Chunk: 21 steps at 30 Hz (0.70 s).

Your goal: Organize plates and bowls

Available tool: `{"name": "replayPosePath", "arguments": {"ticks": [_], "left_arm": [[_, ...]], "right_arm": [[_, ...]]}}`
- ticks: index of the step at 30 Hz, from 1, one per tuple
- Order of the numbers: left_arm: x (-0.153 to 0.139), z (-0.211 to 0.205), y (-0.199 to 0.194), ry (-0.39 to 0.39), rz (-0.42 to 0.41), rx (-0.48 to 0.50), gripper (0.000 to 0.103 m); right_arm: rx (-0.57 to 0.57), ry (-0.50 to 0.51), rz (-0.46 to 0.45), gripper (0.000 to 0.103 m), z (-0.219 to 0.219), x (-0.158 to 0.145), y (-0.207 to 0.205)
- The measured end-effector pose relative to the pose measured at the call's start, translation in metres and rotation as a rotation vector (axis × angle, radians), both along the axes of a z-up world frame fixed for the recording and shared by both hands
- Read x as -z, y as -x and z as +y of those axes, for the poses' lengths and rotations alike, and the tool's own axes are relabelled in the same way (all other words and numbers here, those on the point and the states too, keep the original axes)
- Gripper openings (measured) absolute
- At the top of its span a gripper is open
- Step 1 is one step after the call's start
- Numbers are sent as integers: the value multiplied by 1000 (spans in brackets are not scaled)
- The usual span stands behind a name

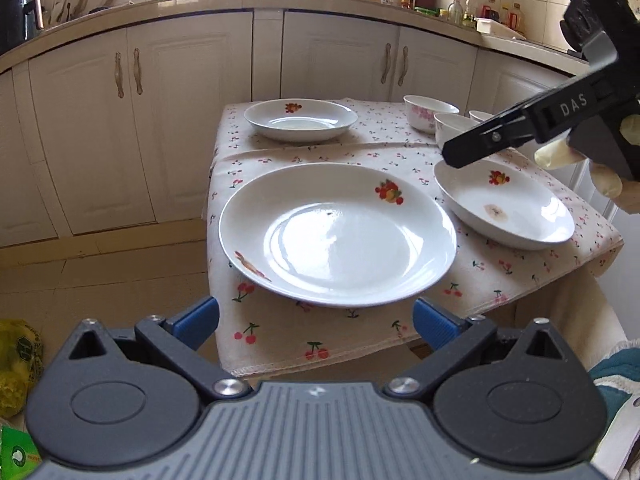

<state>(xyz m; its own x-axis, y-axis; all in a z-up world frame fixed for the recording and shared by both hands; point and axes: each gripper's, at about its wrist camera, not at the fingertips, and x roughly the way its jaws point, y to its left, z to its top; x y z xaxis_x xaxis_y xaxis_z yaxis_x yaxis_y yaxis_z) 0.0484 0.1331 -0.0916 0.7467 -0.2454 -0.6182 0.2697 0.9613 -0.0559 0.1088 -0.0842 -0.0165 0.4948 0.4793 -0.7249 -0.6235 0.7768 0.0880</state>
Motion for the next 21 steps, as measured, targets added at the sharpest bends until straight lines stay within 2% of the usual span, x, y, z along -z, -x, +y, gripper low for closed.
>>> {"name": "replayPosePath", "arguments": {"ticks": [4, 8, 15, 21], "left_arm": [[10, -1, -10, -34, 5, 60, 102], [14, 0, -17, -32, 6, 106, 102], [16, -1, -29, -37, 10, 164, 102], [18, -3, -33, -34, 13, 191, 102]], "right_arm": [[-60, -16, 113, 103, 17, 19, -24], [-79, -47, 209, 103, 27, 34, -51], [-98, -61, 295, 102, 32, 51, -79], [-125, -61, 312, 92, 37, 55, -88]]}}
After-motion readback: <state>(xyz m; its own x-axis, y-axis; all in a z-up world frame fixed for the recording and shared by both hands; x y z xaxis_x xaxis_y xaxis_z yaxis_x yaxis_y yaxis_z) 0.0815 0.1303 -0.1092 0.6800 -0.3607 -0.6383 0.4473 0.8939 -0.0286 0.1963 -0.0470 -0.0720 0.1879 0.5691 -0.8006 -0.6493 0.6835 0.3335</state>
